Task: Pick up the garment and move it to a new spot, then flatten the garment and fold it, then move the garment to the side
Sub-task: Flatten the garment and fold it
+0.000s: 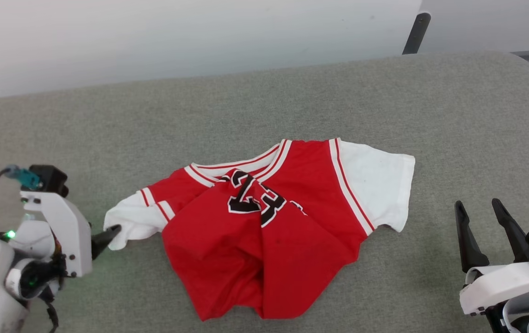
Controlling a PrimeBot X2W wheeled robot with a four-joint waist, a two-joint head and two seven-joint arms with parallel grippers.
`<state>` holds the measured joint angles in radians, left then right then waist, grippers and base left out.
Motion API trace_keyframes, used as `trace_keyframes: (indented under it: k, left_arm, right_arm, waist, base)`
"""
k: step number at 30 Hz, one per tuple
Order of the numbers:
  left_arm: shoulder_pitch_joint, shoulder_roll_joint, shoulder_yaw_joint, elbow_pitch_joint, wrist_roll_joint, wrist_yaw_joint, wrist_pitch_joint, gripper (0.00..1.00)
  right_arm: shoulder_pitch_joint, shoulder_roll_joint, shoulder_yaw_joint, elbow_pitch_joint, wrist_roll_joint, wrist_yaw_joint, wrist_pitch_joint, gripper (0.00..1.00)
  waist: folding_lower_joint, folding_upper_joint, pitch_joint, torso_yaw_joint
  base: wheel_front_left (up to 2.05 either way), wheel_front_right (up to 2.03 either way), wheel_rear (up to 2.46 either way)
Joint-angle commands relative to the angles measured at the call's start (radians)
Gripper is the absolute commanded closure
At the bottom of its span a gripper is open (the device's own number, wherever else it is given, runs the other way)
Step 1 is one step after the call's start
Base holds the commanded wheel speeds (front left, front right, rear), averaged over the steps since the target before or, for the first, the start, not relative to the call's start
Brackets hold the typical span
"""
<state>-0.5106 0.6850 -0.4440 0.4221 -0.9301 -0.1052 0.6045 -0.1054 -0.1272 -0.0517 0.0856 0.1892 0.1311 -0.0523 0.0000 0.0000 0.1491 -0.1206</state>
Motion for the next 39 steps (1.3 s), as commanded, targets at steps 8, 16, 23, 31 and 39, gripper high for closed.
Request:
trace_keyframes:
  k: [8, 16, 23, 31, 39]
  left_arm:
    - [-0.037, 0.035, 0.019, -0.101, 0.0, 0.032, 0.028, 0.0]
    - [-0.131, 0.007, -0.002, -0.114, 0.051, 0.009, -0.03, 0.0]
    - [-0.176, -0.015, -0.051, -0.019, 0.065, -0.011, -0.007, 0.0]
    - [-0.189, -0.027, -0.087, 0.089, 0.07, -0.014, 0.025, 0.0]
    - [-0.196, -0.078, -0.118, 0.184, 0.031, -0.021, 0.07, 1.0]
  right_arm:
    - [0.012, 0.003, -0.003, -0.018, 0.005, -0.001, 0.009, 0.0]
    - [-0.021, 0.002, 0.017, -0.033, 0.007, -0.001, 0.007, 0.0]
    - [-0.039, 0.015, 0.016, -0.027, 0.008, -0.001, -0.007, 0.0]
    - [-0.048, 0.022, 0.012, -0.016, 0.008, -0.001, -0.019, 0.0]
    - [-0.049, 0.023, 0.015, -0.009, 0.005, -0.001, -0.02, 0.0]
  waist:
    - [0.0, 0.0, 0.012, 0.013]
    - [0.0, 0.0, 0.061, -0.011]
    - [0.0, 0.0, 0.109, -0.05]
    - [0.0, 0.0, 0.133, -0.07]
    - [0.0, 0.0, 0.138, -0.071]
  base:
    - [0.0, 0.0, 0.0]
    - [0.0, 0.0, 0.0]
    - [0.0, 0.0, 0.0]
    - [0.0, 0.0, 0.0]
    - [0.0, 0.0, 0.0]
